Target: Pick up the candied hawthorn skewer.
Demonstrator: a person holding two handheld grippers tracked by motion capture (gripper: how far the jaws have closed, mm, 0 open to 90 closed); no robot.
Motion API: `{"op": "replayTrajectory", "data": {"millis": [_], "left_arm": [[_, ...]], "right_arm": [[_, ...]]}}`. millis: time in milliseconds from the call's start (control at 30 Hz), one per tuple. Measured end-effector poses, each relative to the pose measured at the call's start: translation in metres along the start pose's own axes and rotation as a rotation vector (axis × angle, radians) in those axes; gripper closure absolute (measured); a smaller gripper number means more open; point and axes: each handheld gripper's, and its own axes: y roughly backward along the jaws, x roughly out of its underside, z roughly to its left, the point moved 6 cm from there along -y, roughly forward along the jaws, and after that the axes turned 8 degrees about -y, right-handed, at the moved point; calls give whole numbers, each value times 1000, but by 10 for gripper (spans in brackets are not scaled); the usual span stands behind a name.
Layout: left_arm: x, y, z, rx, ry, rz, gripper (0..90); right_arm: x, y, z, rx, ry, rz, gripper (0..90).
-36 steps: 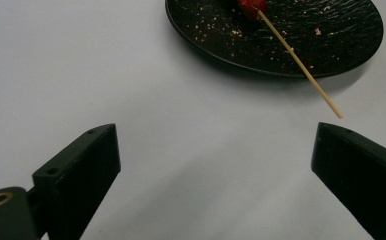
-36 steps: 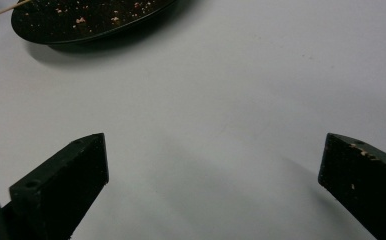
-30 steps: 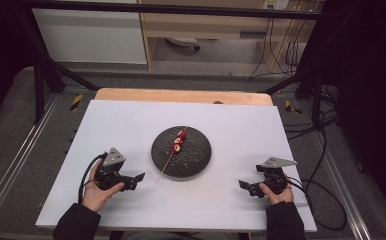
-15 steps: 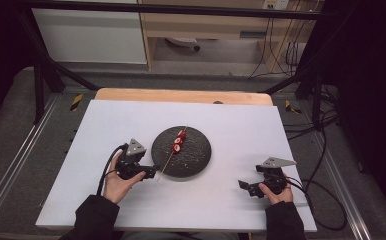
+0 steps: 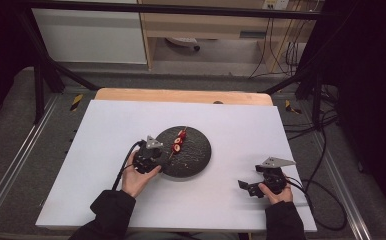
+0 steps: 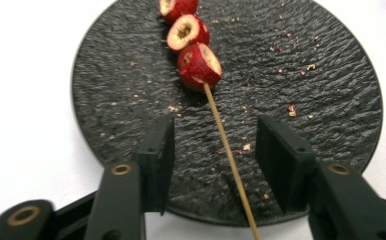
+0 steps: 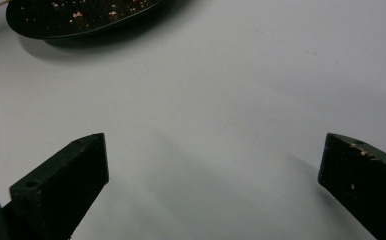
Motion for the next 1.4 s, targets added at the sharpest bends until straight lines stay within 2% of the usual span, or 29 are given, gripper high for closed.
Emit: {"op": "replayTrajectory", "data": {"millis": [400,633,767,1033,1400], "left_arm": [[2,-13,-5,6,23,57,741],[1,-17,-5,17,72,70,799],[1,-17,-5,2,82,76,841],[0,-12,-4,0,83,55,876],[-3,7,-3,15,81,-32,880]], "right_arm": [[0,-1,0,-2,4,0,9],[0,-1,0,-4,4,1,9],[0,-1,0,-4,4,1,9],[0,-1,0,-3,4,1,9],[0,-1,0,-5,-2,0,9]]}}
